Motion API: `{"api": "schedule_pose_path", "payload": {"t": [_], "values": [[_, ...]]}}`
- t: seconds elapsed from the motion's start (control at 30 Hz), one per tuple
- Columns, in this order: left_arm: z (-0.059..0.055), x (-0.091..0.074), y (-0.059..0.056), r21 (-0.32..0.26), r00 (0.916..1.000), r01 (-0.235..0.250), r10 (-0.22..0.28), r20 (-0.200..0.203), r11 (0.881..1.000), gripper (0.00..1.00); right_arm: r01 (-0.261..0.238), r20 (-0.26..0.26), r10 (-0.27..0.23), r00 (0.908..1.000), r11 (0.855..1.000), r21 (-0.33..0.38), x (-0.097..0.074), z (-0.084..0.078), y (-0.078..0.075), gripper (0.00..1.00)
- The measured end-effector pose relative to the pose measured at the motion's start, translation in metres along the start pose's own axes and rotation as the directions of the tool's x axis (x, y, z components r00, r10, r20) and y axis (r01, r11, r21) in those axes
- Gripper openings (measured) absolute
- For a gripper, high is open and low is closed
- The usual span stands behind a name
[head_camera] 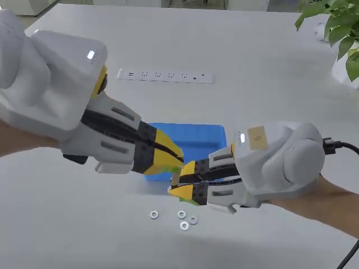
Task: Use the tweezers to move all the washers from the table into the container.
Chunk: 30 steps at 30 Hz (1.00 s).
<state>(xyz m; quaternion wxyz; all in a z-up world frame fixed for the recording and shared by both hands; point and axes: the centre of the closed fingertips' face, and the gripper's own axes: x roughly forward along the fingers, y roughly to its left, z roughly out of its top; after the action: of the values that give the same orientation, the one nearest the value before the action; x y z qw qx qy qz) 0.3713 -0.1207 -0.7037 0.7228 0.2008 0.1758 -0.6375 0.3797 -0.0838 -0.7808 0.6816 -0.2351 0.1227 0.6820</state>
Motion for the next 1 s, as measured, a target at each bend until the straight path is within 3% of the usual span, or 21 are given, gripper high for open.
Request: {"api": "schedule_pose_path", "payload": {"t": [0.33, 0.7, 1.0], "values": [[0.011, -0.009, 0.022, 0.021, 0.9994, -0.028, 0.028, 0.019, 0.999, 0.05, 0.048, 0.03, -0.047, 0.9984, 0.999, -0.014, -0.003, 0.013, -0.027, 0.09], [0.012, -0.003, 0.045, 0.04, 0.9992, -0.033, 0.033, 0.023, 0.999, 0.06, 0.095, 0.025, -0.094, 0.9953, 0.995, -0.019, -0.004, 0.007, -0.057, 0.09], [0.013, -0.006, 0.04, 0.048, 0.9987, -0.04, 0.039, 0.032, 0.998, 0.06, 0.117, 0.013, -0.117, 0.9931, 0.993, -0.018, -0.001, -0.001, -0.077, 0.1]]}}
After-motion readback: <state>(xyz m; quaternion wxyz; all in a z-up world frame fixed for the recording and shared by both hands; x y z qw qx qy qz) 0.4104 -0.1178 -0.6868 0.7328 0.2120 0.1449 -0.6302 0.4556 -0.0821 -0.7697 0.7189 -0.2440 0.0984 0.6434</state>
